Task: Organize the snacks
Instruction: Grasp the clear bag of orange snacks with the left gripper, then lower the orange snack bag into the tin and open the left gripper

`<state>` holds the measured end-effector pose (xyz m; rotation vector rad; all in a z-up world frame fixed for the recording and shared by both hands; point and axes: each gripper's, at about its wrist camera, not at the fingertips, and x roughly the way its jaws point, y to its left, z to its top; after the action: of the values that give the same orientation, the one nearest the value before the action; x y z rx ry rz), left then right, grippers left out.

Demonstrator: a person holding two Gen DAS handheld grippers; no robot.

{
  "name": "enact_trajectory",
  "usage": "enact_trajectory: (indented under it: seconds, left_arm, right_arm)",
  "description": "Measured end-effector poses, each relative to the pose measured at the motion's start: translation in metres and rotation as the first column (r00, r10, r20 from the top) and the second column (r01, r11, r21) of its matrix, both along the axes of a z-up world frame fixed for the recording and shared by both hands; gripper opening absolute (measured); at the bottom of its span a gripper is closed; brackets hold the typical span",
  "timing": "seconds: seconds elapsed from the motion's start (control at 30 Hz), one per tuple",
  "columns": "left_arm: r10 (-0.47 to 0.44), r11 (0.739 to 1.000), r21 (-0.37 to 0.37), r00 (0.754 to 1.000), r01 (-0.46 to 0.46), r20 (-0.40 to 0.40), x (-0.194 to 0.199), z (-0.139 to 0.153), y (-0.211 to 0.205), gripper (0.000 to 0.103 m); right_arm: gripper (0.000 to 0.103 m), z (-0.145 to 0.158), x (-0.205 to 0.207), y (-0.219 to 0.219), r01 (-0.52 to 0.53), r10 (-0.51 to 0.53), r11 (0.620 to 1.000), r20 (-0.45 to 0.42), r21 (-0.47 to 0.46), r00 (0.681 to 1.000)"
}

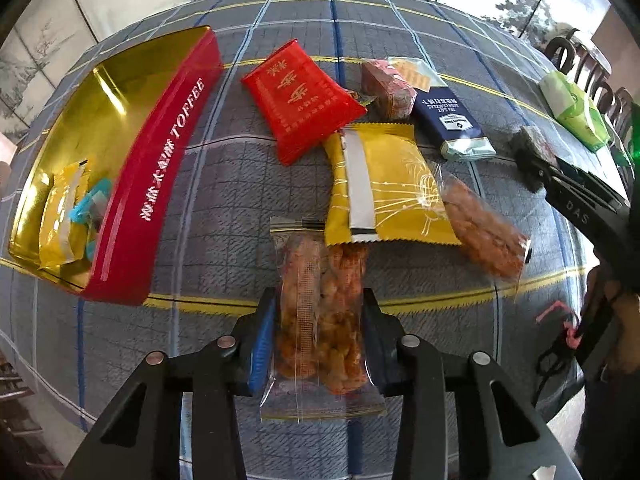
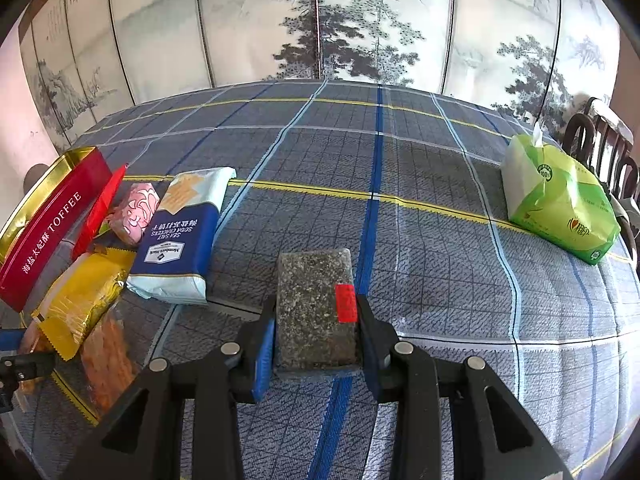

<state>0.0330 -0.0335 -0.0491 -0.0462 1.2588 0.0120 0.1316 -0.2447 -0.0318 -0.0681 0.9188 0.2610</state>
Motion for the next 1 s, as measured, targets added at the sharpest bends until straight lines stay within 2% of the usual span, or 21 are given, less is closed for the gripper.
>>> enact_trajectory:
  seconds: [0.27,0.53,0.8,1.0]
  left_arm:
    - [-0.038,0.999,0.015,0.999,0.037,0.035,-0.020,0.017,0.018,0.036]
    - [-0.088,0.996,0.046,0.985,0.082,0.147,-0.029,0.050,0.036,0.036]
    - [-0.051,0.995,0.101,0.968,0.027,0.244,-0.012,0.078,0.096,0.036]
    - [-0.017,0.989,0.146,0.967,-0.021,0.254,0.005,0.074,0.150,0.036]
  right_arm:
    - [0.036,0.000,0.000,0.000,0.000,0.000,1.000,0.001,-0.006,1.000]
    - [0.036,0.001,-0.001,0.003,0.000,0.000,1.000,0.003,-0.021,1.000]
    - [0.036,0.001,-0.001,0.003,0.000,0.001,1.000,0.004,-0.024,1.000]
    - [0.036,0.002,-0.002,0.004,0.000,0.000,0.999,0.005,-0.034,1.000]
